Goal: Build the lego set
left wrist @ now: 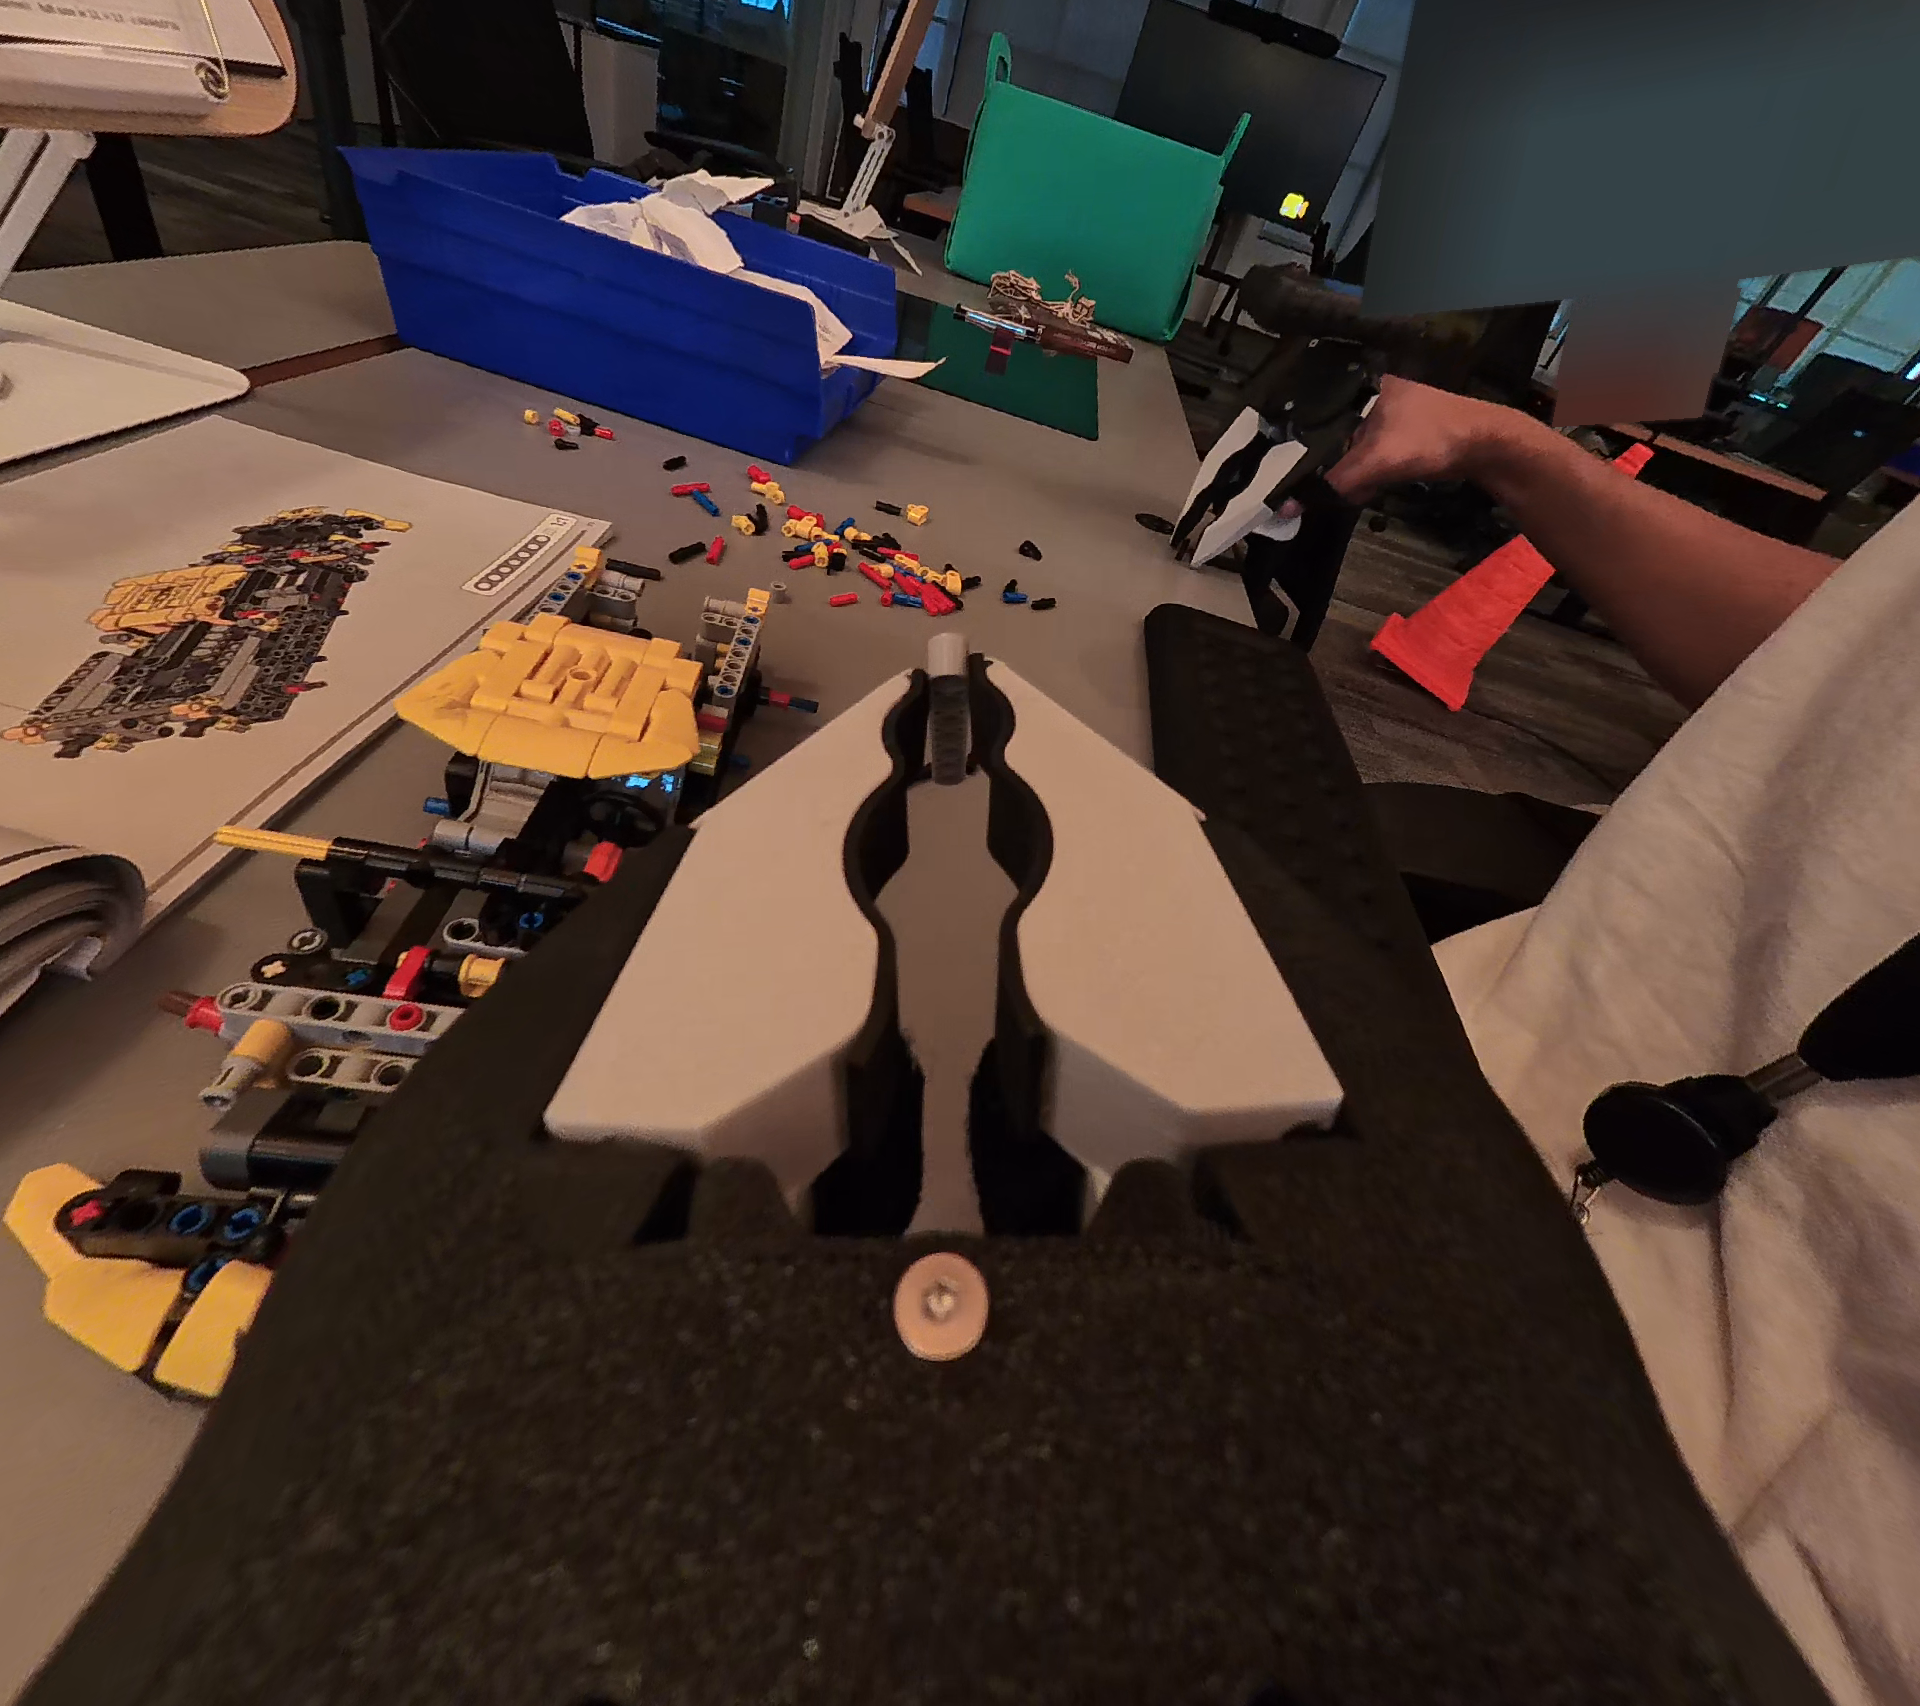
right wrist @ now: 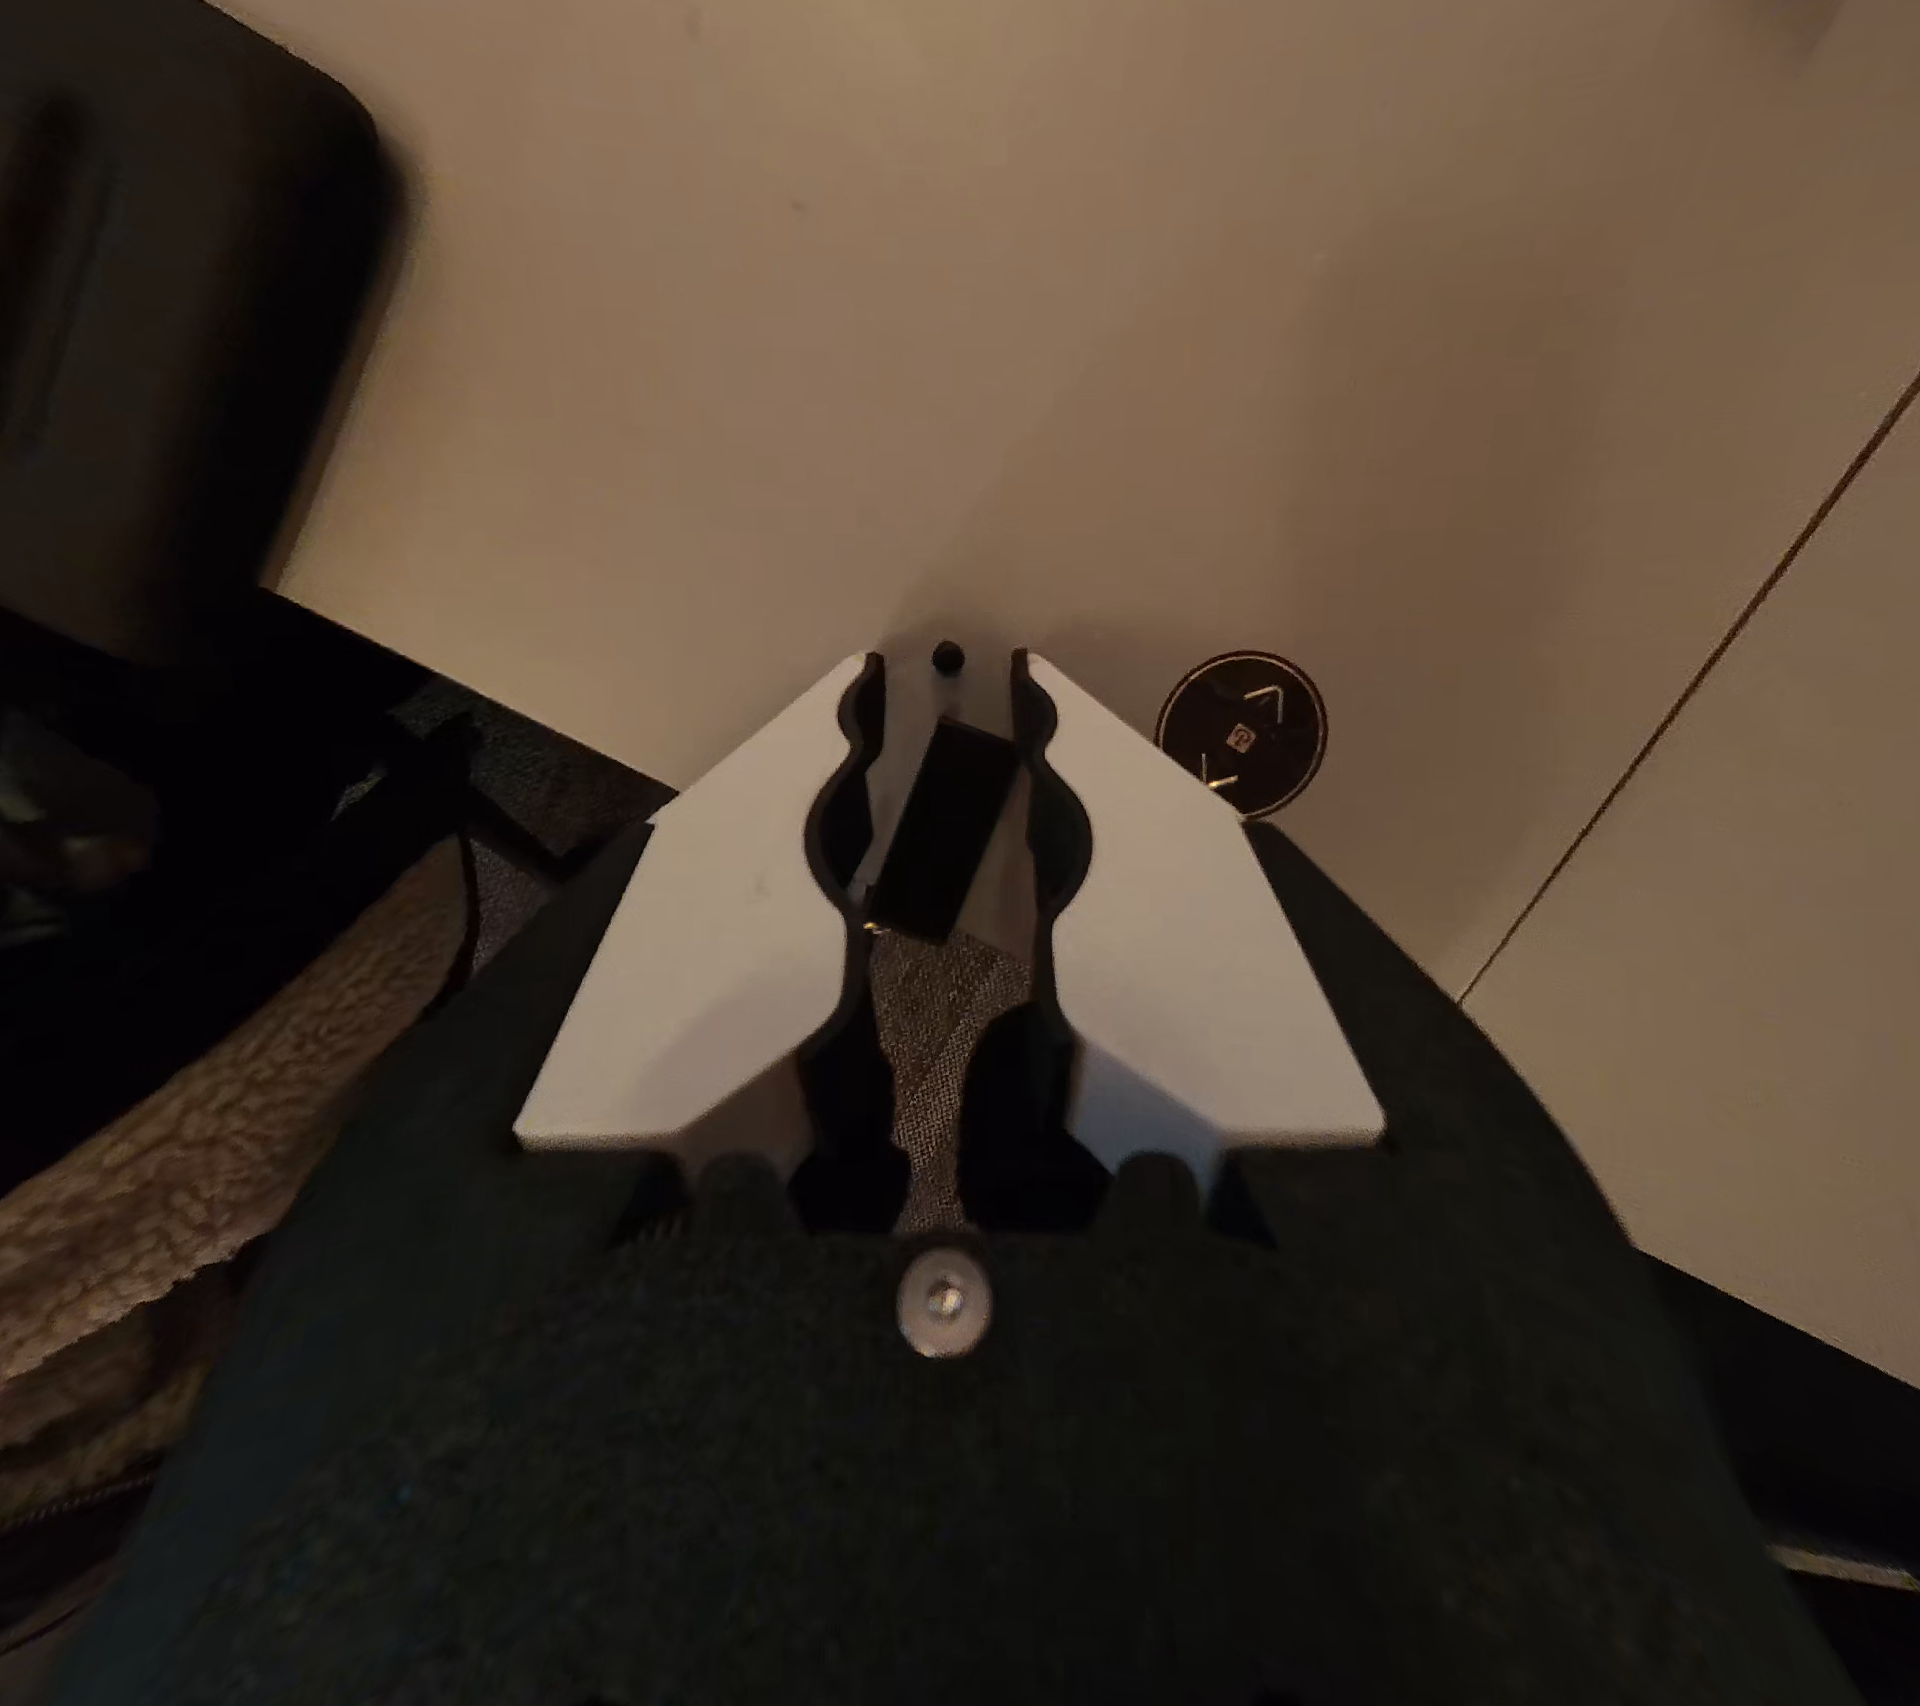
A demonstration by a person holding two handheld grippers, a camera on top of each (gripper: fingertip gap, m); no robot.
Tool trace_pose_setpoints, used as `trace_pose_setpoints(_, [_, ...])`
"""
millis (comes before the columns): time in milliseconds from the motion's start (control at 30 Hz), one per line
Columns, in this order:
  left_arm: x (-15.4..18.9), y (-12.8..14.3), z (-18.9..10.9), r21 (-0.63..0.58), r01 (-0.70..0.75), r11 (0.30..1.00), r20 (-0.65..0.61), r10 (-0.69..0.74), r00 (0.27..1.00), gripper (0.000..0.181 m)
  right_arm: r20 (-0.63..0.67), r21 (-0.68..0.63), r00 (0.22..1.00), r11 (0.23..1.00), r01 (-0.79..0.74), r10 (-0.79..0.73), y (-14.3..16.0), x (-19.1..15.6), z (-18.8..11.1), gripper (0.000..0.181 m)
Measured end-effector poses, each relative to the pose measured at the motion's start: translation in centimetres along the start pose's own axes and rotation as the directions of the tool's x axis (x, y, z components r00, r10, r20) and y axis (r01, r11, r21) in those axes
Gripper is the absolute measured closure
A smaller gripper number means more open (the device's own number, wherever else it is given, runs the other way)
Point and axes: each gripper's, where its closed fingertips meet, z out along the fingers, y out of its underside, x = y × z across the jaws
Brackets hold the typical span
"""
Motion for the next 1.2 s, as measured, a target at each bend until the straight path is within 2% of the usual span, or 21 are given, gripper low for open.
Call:
trace_pose_setpoints(267, [0.0, 0.1, 0.0, -0.005, -0.002, 1.000, 0.001, 0.002, 1.000, 0.174, 0.010, -0.013, 1.000, 1.000, 0.006, -0.006, -0.3, 0.0, -0.2, 0.165])
trace_pose_setpoints(367, [0.0, 0.1, 0.1, -0.005, -0.003, 1.000, 0.003, 0.003, 1.000, 0.174, 0.013, -0.032, 1.000, 0.999, 0.019, -0.019, -0.3, 0.0, -0.1, 0.176])
trace_pose_setpoints(500, [0.0, 0.1, 0.1, -0.006, -0.005, 1.000, 0.004, 0.005, 1.000, 0.174, 0.008, -0.049, 1.000, 0.999, 0.020, -0.020, -0.3, 0.2, -0.1, 0.176])
trace_pose_setpoints(567, [0.0, 0.1, 0.1, -0.006, -0.004, 1.000, 0.004, 0.004, 1.000, 0.174, -0.015, -0.016, 0.999, 0.999, 0.041, -0.041, -1.3, 0.3, -0.4, 0.176])
trace_pose_setpoints(633, [0.0, 0.1, 0.1, -0.003, -0.005, 1.000, 0.002, 0.005, 1.000, 0.174, 0.016, 0.113, 0.997, 0.991, 0.072, -0.074, -4.7, -1.2, -1.6, 0.177])
trace_pose_setpoints(700, [0.3, -0.1, 0.1, 0.008, -0.005, 1.000, -0.012, 0.005, 1.000, 0.174, 0.109, 0.349, 0.983, 0.932, 0.100, -0.146, -10.9, -5.3, -3.2, 0.177])
trace_pose_setpoints(800, [0.9, -0.5, 0.2, 0.025, -0.027, 0.999, -0.037, 0.028, 0.999, 0.174, 0.220, 0.669, 0.905, 0.732, 0.132, -0.364, -21.0, -15.6, -5.1, 0.177])
trace_pose_setpoints(900, [1.9, -1.2, 0.0, 0.065, -0.073, 0.995, -0.064, 0.077, 0.995, 0.174, 0.304, 0.830, 0.797, 0.556, 0.047, -0.522, -28.7, -24.5, -6.2, 0.177])
trace_pose_setpoints(933, [2.2, -1.3, 0.0, 0.074, -0.086, 0.994, -0.073, 0.092, 0.993, 0.174, 0.341, 0.844, 0.763, 0.537, 0.009, -0.549, -30.5, -26.4, -6.0, 0.177])
trace_pose_setpoints(1033, [2.7, -1.3, 0.0, 0.075, -0.118, 0.990, -0.082, 0.124, 0.989, 0.174, 0.401, 0.858, 0.674, 0.513, -0.039, -0.620, -34.0, -30.0, -5.5, 0.177])
trace_pose_setpoints(1200, [2.8, -1.1, 0.2, 0.061, -0.157, 0.986, -0.072, 0.161, 0.984, 0.174, 0.409, 0.847, 0.606, 0.531, 0.027, -0.683, -34.7, -31.8, -4.6, 0.177])
